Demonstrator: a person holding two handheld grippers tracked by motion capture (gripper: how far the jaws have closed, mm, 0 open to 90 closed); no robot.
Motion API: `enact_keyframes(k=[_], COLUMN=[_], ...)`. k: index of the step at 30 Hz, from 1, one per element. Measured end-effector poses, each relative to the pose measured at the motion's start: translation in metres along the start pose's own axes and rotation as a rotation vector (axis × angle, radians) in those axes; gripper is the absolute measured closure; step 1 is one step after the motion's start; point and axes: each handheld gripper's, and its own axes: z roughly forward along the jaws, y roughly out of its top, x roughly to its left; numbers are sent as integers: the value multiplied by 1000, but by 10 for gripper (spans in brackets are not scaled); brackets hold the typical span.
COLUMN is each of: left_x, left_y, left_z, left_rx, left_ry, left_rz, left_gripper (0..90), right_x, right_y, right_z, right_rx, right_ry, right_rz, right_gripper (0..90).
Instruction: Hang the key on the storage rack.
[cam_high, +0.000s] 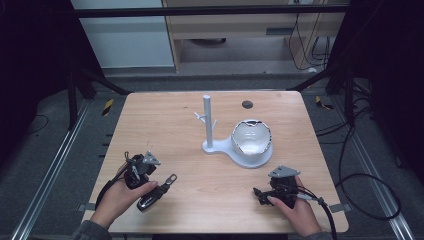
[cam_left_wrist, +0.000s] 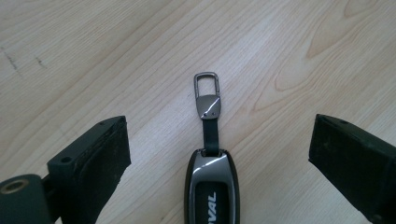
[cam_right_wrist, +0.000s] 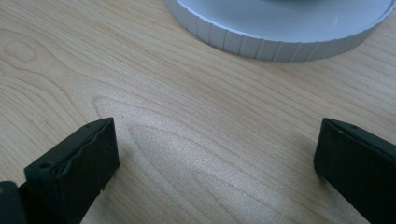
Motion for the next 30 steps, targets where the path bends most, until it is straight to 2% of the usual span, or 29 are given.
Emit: enact_keyframes(k=[2,7,11,15,19,24,28,30], left_x=[-2,-4,-6,-5,-4,-2,2,4], left_y=[4,12,15,16,18,22,25,25], left_z=[-1,3,10,19,28,40,50,53], left_rx=[32,64,113,173,245,304,337,338], left_ry=[9,16,22,23,16,16,-5,-15], left_rz=[23,24,31,32,17,-1,-3,-4], left_gripper=[49,57,85,118,184,272,371,422], right_x=[0,0,0,-2,-4,-4,-4,-4], right_y=[0,0,0,0,0,-2,-2,-2], right_z=[0,0,0,0,0,-2,-3,-3], right_rx=[0,1,1,-1,1,2,2,2], right_ry=[0,0,3,0,13,15,16,15], right_rz=[0,-1,4,-14,-16,-17,-17,-16], right_gripper=[4,4,5,4,5,5,5,5])
